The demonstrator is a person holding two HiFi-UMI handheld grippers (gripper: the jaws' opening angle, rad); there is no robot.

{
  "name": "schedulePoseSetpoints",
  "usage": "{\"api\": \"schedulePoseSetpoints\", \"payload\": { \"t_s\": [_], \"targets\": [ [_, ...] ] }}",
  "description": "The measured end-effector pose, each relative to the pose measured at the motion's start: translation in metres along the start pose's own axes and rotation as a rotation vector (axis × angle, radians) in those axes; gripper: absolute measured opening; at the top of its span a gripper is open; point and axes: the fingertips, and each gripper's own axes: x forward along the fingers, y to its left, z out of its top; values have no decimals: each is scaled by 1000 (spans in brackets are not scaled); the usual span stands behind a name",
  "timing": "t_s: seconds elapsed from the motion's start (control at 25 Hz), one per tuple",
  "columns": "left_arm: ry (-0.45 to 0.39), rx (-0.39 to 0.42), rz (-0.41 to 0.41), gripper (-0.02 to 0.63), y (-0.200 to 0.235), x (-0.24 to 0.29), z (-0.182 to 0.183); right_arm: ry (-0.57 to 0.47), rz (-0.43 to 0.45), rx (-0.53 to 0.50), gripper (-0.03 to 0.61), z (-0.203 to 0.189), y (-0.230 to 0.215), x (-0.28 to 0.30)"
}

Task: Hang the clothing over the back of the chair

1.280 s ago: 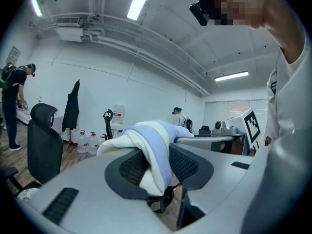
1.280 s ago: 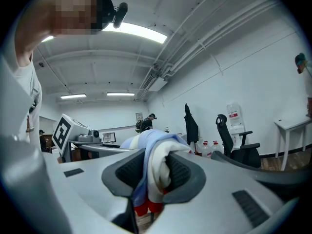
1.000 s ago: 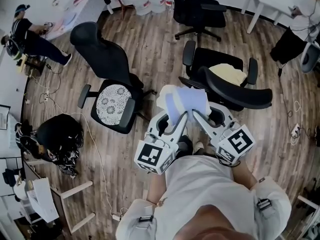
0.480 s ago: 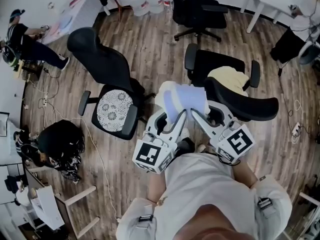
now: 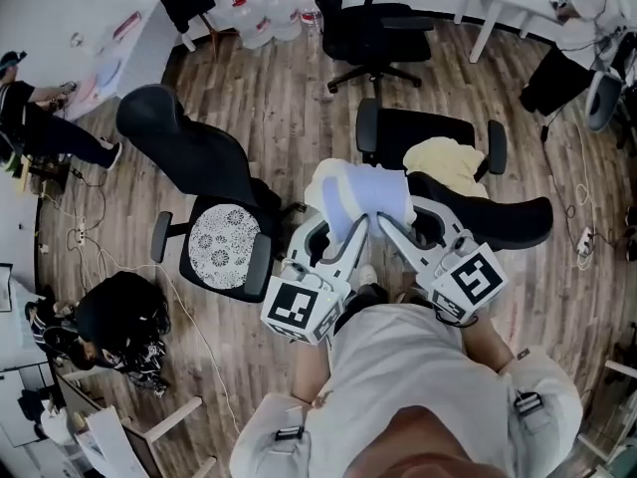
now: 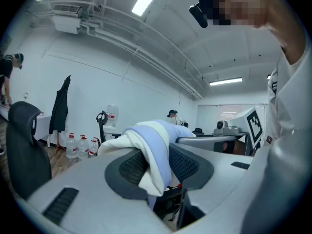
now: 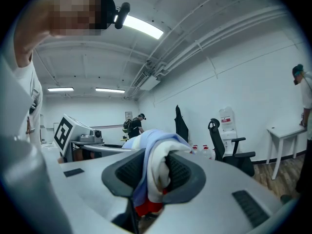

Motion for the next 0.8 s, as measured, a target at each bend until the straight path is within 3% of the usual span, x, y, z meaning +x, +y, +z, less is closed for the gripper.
{"api": "schedulePoseSetpoints", "payload": {
  "t_s": [0.32,0.52,0.8],
  "targets": [
    [-8,8,-53,149,3,27,15,-19,-53,12,112,14,-25,3],
    [-36,3,-45,149,-1,39,24,-70,-29,84,110,24,-37,-2],
    [-56,17,-35,149,-9,50,35,-71,-24,59,110,35,-49,-8]
  ]
}}
